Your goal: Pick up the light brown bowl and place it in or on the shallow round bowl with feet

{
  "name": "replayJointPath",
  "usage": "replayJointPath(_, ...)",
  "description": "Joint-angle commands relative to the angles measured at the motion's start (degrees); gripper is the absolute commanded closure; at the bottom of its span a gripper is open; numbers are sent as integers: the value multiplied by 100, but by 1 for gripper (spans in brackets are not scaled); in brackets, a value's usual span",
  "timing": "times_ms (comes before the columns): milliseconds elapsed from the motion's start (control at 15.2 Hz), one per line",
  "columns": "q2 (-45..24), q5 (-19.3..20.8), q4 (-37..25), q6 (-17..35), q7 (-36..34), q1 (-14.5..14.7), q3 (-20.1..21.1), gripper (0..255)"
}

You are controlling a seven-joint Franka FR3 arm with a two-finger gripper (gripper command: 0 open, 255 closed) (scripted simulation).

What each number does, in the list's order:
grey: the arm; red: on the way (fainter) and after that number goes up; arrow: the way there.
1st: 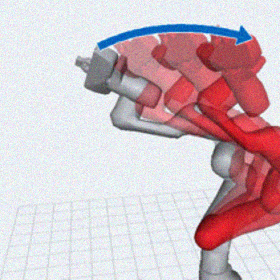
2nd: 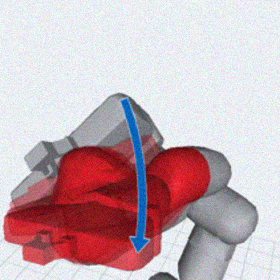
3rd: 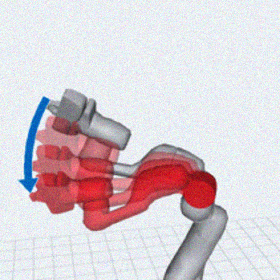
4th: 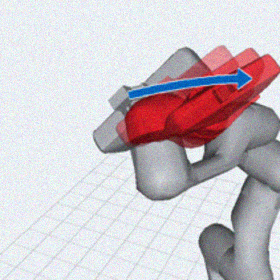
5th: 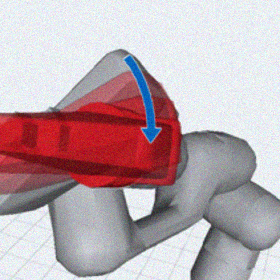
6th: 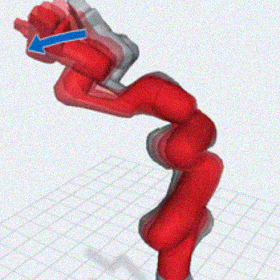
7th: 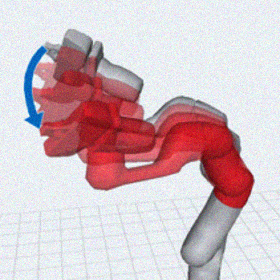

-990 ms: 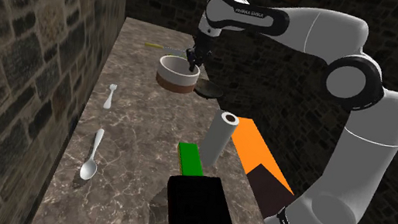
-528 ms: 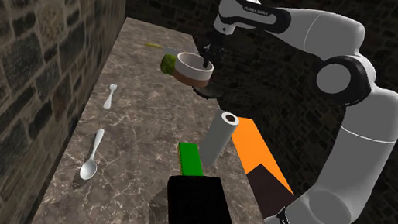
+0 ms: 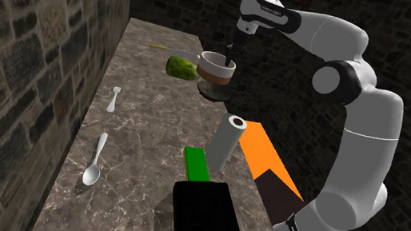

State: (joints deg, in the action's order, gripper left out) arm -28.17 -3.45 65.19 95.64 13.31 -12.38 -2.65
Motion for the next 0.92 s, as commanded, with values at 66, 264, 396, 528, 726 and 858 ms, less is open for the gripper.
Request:
replayJointPath(66, -493, -63, -880, -396, 290, -268, -58, 255)
replayJointPath(264, -773, -94, -1296, -539, 446, -427, -80, 255)
replayJointPath(396, -684, -92, -992, -323, 457, -416, -82, 255)
replayJointPath(528, -614, -90, -720, -122, 466, -407, -83, 255)
replayJointPath(726, -540, -88, -364, 158, 479, -395, -85, 255)
replayJointPath(858, -506, -89, -154, 334, 487, -389, -85, 255)
